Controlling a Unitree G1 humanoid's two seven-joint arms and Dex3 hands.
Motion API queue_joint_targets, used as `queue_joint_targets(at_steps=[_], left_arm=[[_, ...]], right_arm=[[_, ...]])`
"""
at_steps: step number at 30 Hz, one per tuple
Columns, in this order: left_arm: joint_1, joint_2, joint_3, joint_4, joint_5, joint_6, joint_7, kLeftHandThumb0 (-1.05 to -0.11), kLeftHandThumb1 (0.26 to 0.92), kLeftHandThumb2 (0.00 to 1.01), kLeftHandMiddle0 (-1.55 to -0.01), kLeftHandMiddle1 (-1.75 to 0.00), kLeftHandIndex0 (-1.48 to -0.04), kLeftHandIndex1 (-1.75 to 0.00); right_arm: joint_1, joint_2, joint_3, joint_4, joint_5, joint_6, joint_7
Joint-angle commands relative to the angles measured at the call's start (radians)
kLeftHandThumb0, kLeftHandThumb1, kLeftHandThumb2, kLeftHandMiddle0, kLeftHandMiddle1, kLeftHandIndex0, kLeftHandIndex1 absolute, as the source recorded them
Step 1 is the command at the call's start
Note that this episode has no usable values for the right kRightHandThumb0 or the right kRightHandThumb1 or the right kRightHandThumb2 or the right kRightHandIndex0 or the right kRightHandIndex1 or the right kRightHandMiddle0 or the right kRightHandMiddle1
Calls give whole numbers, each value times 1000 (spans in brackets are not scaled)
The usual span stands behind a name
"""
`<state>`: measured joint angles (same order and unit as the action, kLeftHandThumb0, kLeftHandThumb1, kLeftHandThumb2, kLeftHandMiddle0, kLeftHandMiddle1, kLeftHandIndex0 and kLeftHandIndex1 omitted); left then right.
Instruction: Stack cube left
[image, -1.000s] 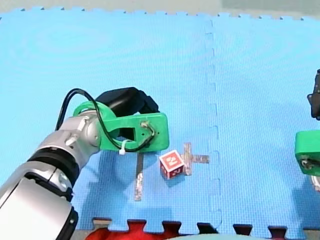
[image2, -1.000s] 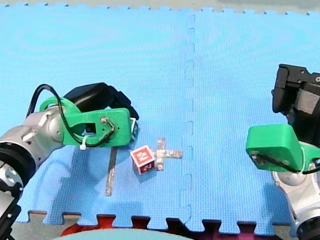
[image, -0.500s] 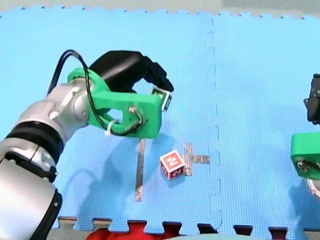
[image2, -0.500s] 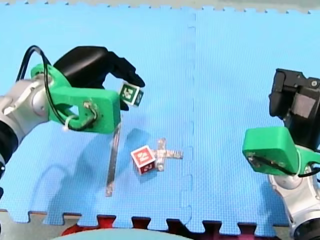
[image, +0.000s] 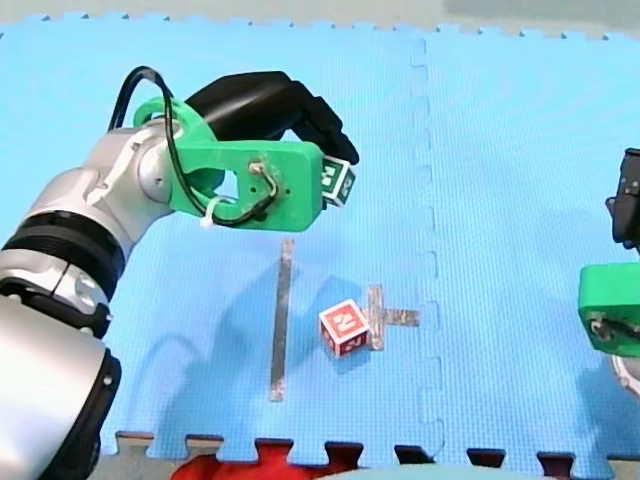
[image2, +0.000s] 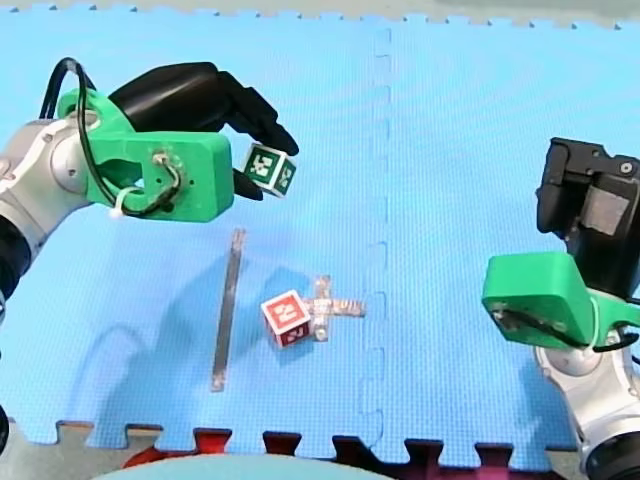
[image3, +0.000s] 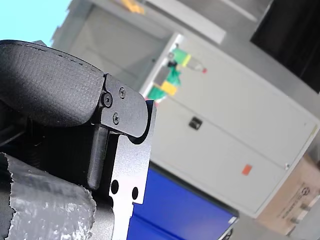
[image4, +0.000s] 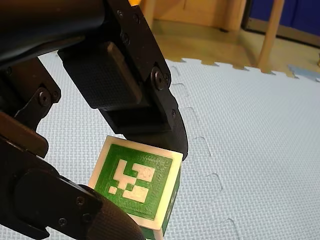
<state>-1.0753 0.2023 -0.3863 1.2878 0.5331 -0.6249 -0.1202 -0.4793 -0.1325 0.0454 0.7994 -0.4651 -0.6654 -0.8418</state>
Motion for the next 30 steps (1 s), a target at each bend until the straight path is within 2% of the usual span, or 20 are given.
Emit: queue_joint_targets(at_steps=[1, 4, 7, 10, 20, 24, 30], left_arm=[[-11, 6, 9, -1, -16, -8, -37, -492, 780, 0, -964, -1746, -1306, -36], [-20, 4, 24, 2, -50, -5, -149, -497, 779, 0, -965, -1746, -1310, -34], [-47, -6, 44, 3, -91, 48, -286, -502, 778, 0, -967, -1746, -1316, -33], [-62, -12, 61, -4, -121, 80, -362, -509, 779, 0, -969, -1746, -1317, -31], [-47, -23, 54, -28, -123, 76, -397, -511, 779, 0, -975, -1746, -1318, -22], [-44, -23, 53, -29, -123, 75, -405, -509, 780, 0, -982, -1746, -1320, -20], [-29, -19, 82, -41, -164, 61, -445, -507, 780, 1, -991, -1746, -1322, -17]], right_arm=[[-4, -3, -1, 4, 3, 0, -2], [-6, -4, -1, 5, 5, 1, 0], [-6, -5, -2, 6, 8, 1, 1], [-7, -5, -2, 8, 9, 0, 0], [-24, -5, -3, 34, 14, 2, -1], [-29, -6, -2, 48, 15, -4, -4], [-33, -12, -1, 53, 14, -17, -3]])
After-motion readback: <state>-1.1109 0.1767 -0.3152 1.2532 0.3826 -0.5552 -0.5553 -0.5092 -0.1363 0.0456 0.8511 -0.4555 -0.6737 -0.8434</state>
